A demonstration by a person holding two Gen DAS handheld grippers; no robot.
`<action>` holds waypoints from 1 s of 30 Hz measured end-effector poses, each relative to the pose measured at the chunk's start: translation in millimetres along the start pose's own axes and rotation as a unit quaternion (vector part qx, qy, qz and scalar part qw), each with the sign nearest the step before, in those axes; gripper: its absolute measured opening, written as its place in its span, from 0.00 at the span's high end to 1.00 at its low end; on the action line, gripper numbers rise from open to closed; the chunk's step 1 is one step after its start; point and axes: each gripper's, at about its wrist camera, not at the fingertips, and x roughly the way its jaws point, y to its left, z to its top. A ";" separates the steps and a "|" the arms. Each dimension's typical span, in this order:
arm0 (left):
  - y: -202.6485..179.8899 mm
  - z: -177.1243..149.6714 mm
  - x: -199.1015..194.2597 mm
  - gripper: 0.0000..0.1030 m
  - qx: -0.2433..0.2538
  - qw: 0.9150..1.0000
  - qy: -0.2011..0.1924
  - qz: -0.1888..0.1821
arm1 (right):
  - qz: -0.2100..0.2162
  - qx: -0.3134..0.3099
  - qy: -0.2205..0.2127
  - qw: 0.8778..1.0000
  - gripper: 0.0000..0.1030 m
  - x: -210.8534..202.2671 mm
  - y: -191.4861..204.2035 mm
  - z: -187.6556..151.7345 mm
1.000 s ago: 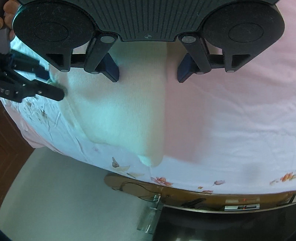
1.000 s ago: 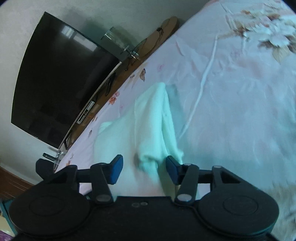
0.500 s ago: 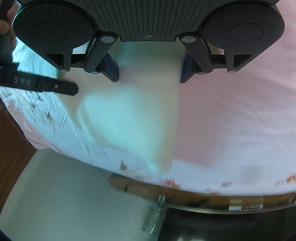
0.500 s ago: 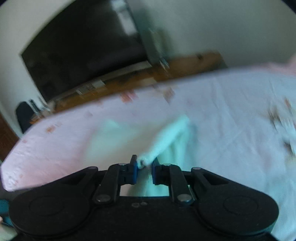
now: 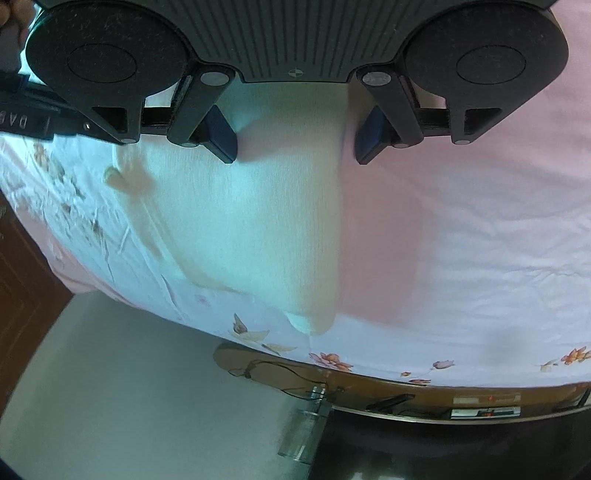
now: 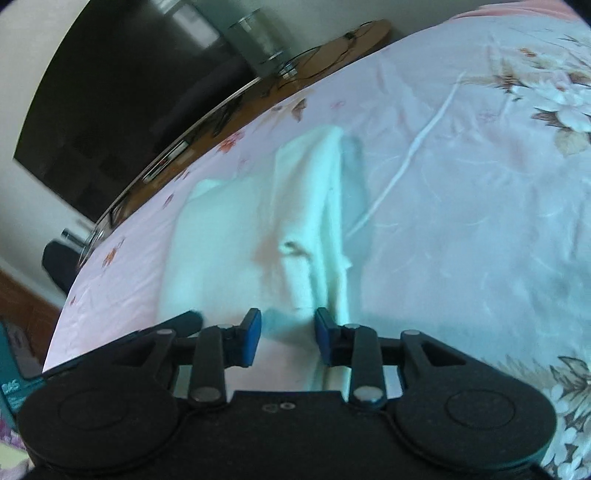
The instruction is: Fold small clothes
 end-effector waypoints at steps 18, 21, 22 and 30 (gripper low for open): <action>-2.1 13.9 16.1 0.31 -0.005 1.000 0.000 0.006 | 0.064 0.026 -0.005 0.998 0.67 36.9 -2.2 23.1; -6.1 14.5 14.8 0.31 0.000 1.000 -0.002 0.005 | 0.069 -0.015 -0.013 0.997 0.83 34.8 13.7 29.0; -8.4 15.1 13.4 0.31 0.002 1.000 -0.004 0.001 | 0.061 -0.049 -0.016 0.997 0.84 31.1 24.2 32.0; -31.4 -3.8 16.0 0.31 0.039 0.999 0.008 -0.001 | -0.048 -0.163 0.001 0.986 0.84 26.3 23.5 29.8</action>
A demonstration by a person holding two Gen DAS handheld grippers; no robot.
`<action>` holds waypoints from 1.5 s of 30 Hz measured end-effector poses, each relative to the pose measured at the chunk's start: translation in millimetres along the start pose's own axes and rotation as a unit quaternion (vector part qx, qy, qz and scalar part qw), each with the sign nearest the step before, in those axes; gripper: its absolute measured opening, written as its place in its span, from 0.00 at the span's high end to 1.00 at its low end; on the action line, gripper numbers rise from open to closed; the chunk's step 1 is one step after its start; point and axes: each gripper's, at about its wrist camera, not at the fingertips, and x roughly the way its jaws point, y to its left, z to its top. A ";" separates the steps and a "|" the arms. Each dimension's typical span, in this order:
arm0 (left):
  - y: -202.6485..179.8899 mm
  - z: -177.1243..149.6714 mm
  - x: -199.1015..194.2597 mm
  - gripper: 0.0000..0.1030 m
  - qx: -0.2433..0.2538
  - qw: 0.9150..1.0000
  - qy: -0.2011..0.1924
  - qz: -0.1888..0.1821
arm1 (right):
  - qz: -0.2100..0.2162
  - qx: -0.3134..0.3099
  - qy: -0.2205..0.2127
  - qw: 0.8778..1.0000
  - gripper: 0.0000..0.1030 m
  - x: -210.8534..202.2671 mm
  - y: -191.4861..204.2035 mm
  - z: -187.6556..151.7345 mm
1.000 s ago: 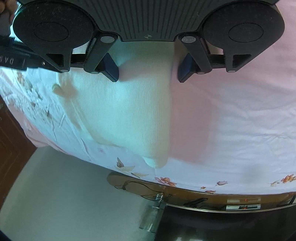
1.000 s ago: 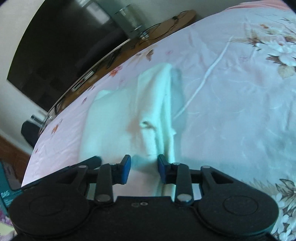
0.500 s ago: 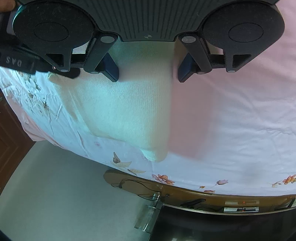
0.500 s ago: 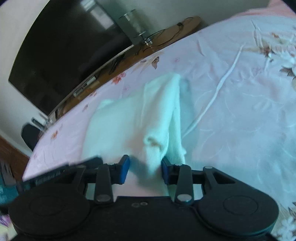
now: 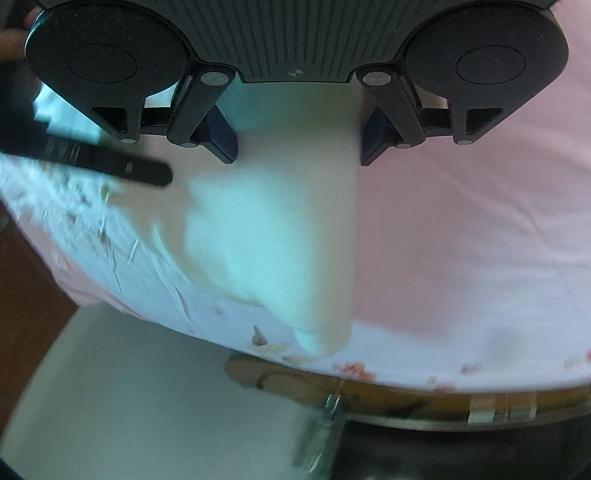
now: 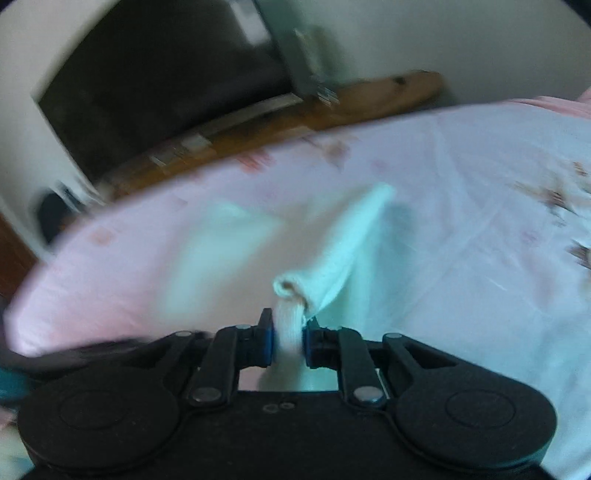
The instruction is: Fold small clothes
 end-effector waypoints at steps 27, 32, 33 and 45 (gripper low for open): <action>23.4 67.4 20.4 0.31 -0.043 0.998 -0.030 0.041 | 0.060 0.079 -0.094 0.991 0.81 24.9 -12.8 47.5; 32.7 62.1 40.8 0.32 -0.066 0.997 -0.008 0.038 | -0.019 0.033 -0.064 0.997 0.81 49.0 -16.2 52.2; 34.4 61.5 42.0 0.31 -0.073 0.997 -0.008 0.035 | -0.025 0.039 -0.045 0.998 0.78 57.6 -23.4 49.7; 30.9 37.5 -11.2 0.31 -0.022 0.999 -0.016 0.029 | -0.027 0.019 -0.078 0.996 0.64 -24.0 5.8 12.2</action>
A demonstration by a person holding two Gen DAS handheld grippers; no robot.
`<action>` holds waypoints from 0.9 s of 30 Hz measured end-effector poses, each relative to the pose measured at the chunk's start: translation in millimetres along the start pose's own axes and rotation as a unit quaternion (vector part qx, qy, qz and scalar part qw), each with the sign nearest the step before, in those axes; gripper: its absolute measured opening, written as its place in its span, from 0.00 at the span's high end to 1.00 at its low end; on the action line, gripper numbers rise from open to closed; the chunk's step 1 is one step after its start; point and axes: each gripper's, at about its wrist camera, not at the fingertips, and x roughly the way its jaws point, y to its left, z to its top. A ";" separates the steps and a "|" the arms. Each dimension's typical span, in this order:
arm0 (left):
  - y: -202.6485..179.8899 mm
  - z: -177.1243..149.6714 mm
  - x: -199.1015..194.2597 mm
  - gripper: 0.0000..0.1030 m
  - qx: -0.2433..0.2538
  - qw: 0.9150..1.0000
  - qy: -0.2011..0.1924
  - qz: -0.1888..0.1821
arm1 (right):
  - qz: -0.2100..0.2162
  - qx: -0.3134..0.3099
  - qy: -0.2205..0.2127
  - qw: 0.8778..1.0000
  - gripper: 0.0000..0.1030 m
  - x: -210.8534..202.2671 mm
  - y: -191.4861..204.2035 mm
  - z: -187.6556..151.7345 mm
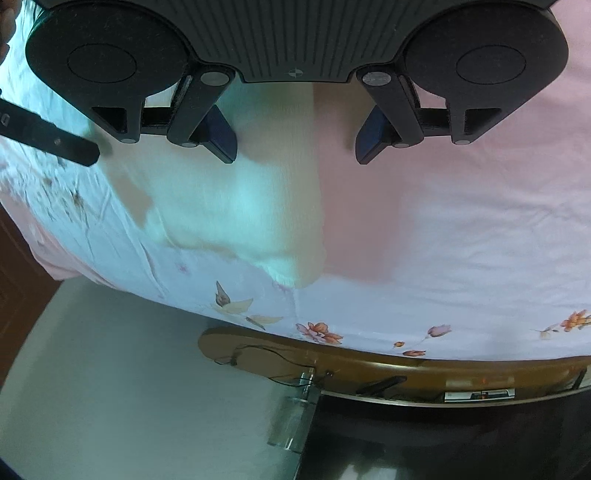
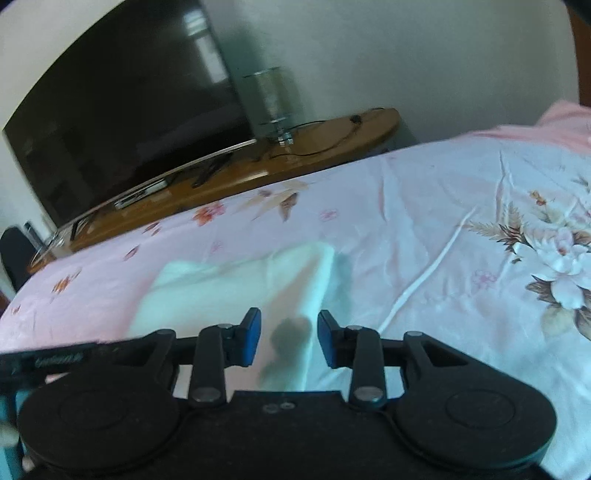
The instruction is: Fold small clothes
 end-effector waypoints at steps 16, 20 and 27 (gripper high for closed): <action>17.2 -66.9 -45.5 0.31 0.029 0.999 0.028 0.011 | -0.021 0.050 0.083 0.995 0.65 -35.6 12.2 -81.2; 15.6 -67.5 -56.9 0.31 0.027 0.999 0.035 0.010 | -0.021 0.076 0.066 0.995 0.60 -48.9 13.2 -82.8; 2.7 -80.9 -59.4 0.31 0.053 0.997 0.049 -0.003 | -0.038 0.040 0.086 0.995 0.61 -45.7 22.9 -86.7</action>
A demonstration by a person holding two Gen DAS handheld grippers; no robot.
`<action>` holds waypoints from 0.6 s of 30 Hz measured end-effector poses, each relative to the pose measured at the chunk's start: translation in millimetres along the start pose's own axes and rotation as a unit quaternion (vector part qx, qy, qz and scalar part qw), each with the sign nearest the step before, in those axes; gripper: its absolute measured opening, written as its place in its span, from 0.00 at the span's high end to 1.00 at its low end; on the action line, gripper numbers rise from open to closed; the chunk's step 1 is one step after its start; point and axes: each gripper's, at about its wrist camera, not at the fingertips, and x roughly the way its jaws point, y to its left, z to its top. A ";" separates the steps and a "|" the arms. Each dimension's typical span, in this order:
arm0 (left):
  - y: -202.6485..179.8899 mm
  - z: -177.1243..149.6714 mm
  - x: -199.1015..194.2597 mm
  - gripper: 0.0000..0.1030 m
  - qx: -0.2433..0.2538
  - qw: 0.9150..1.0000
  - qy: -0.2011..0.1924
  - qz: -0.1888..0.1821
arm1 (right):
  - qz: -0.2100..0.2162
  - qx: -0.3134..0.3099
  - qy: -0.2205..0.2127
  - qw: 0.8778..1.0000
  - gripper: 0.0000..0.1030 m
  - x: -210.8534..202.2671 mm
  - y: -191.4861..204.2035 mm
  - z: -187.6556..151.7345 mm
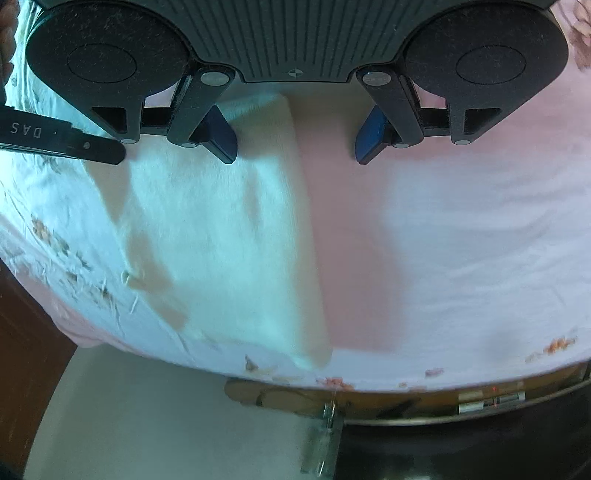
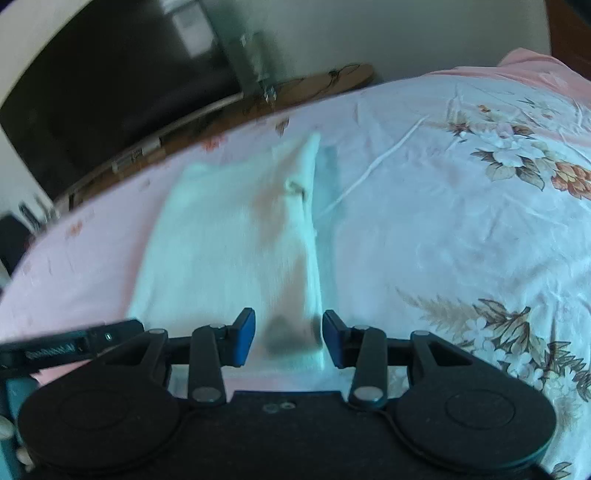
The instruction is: Fold small clothes
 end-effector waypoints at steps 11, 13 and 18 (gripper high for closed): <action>-1.4 21.8 -12.4 0.31 -0.010 1.000 -0.017 -0.011 | 0.009 0.030 -0.019 0.999 0.41 -15.7 -6.8 1.5; -2.8 26.0 -10.8 0.31 -0.014 1.000 -0.019 -0.012 | 0.011 0.039 -0.016 0.999 0.40 -15.7 -8.7 2.5; -1.9 34.2 -5.0 0.31 -0.028 0.999 -0.016 -0.019 | 0.021 0.050 -0.012 0.998 0.39 -11.4 -11.9 5.4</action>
